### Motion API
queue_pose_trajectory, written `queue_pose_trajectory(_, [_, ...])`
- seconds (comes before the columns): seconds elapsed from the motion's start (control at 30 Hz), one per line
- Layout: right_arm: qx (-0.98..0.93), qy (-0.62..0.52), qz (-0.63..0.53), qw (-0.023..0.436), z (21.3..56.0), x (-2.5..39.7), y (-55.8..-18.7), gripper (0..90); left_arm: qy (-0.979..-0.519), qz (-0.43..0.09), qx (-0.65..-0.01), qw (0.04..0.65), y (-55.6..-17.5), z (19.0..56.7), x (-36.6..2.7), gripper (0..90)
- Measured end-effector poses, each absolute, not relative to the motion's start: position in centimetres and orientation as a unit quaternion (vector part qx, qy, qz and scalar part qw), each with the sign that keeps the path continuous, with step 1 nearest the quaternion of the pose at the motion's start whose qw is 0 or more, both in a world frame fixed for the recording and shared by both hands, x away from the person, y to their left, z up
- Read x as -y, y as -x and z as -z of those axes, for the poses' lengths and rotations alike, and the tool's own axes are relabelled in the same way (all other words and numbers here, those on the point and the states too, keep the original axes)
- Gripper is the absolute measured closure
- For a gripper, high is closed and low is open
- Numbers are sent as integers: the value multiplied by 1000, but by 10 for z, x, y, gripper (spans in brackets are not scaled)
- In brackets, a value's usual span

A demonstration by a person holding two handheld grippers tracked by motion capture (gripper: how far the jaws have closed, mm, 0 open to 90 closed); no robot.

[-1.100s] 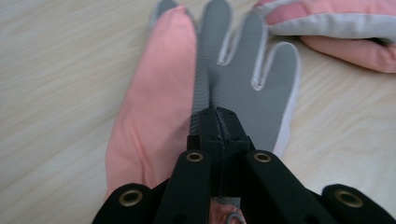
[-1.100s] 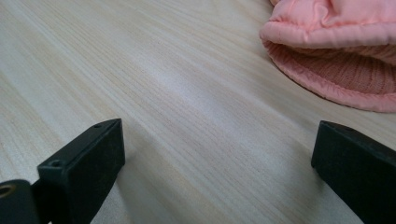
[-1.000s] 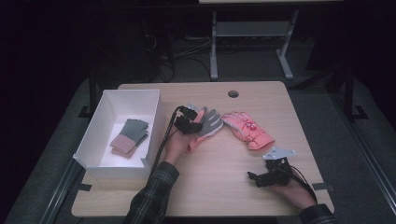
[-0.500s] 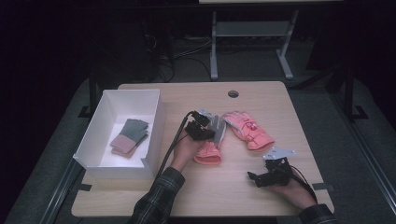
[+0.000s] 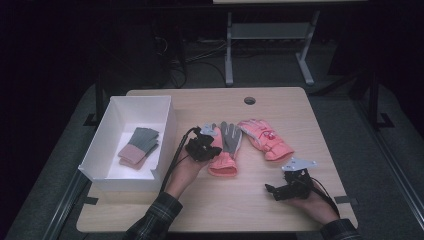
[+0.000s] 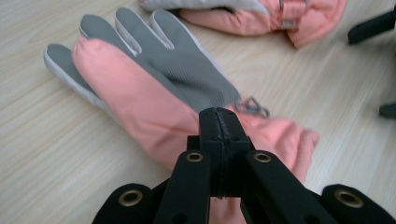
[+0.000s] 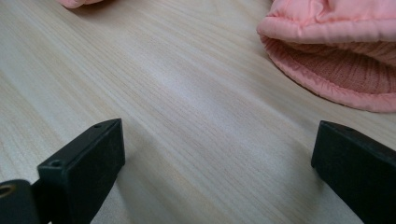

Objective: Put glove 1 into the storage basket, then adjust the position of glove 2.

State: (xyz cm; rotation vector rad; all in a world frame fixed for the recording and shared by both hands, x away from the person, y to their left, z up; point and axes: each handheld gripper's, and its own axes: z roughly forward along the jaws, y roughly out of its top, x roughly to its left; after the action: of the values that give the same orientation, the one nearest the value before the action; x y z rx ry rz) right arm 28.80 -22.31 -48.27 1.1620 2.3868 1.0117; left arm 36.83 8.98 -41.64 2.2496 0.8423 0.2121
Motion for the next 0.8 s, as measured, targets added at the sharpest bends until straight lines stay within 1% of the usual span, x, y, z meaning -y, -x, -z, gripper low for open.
queue_pose_trajectory(0.2, [-831, -404, -352, 149, 483, 223, -288, 22, -881, -65, -318, 345, -365, 425, -91, 896])
queue_pose_trajectory(0.3, [-831, -404, -351, 149, 483, 223, -288, 22, -881, -53, -313, 351, -361, 426, -89, 896])
queue_pose_trajectory(0.47, [-831, -405, -352, 149, 483, 223, -288, 22, -894, -39, -284, 344, -352, 427, -77, 897])
queue_pose_trajectory(0.67, [-832, -404, -351, 149, 483, 223, -288, 21, -898, -23, -264, 351, -343, 427, -62, 897])
queue_pose_trajectory(0.8, [-831, -405, -352, 149, 483, 223, -288, 22, -899, -28, -257, 355, -341, 424, -58, 896])
